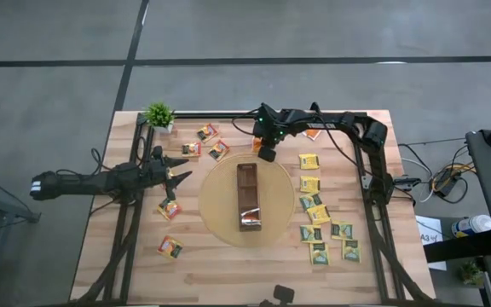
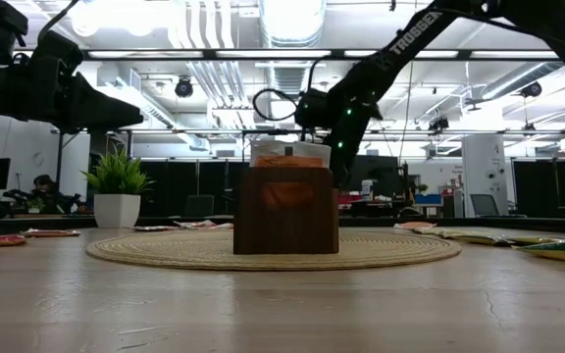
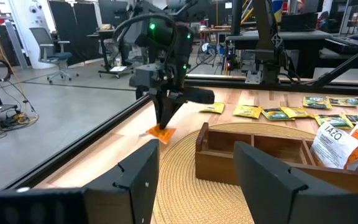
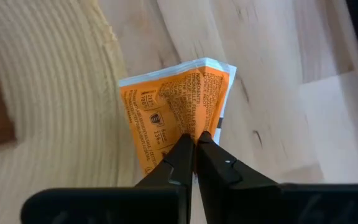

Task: Pick & Place Tea
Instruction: Put the left white tea bag into the bottom section of the wooden organizer

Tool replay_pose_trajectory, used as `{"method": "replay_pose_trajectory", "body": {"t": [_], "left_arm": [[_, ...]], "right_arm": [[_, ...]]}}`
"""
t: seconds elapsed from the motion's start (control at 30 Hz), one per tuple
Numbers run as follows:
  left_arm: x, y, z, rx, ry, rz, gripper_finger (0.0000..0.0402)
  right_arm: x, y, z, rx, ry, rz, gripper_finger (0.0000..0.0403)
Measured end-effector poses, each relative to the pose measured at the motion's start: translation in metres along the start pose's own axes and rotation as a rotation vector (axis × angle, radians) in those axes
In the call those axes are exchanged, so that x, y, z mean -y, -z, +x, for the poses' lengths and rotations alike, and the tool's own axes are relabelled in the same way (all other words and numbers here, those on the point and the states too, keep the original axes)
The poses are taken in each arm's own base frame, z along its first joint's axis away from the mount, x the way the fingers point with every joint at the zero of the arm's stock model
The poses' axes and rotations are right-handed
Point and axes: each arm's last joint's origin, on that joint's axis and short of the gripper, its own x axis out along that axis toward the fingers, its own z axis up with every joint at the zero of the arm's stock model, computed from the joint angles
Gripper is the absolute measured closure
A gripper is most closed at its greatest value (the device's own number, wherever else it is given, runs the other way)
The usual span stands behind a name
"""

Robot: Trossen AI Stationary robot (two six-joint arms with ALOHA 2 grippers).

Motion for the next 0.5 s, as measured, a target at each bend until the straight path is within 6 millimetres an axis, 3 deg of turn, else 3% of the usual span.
{"method": "replay_pose_trajectory", "body": {"t": [0.27,0.5], "left_arm": [[0.000,0.000,0.000,0.000,0.000,0.000,0.0199],[0.000,0.000,0.000,-0.001,0.000,0.000,0.0199]], "right_arm": [[-0.031,0.000,-0.033,0.003,0.173,-0.094,0.0390],[-0.077,0.006,-0.069,0.066,0.302,-0.218,0.0390]]}}
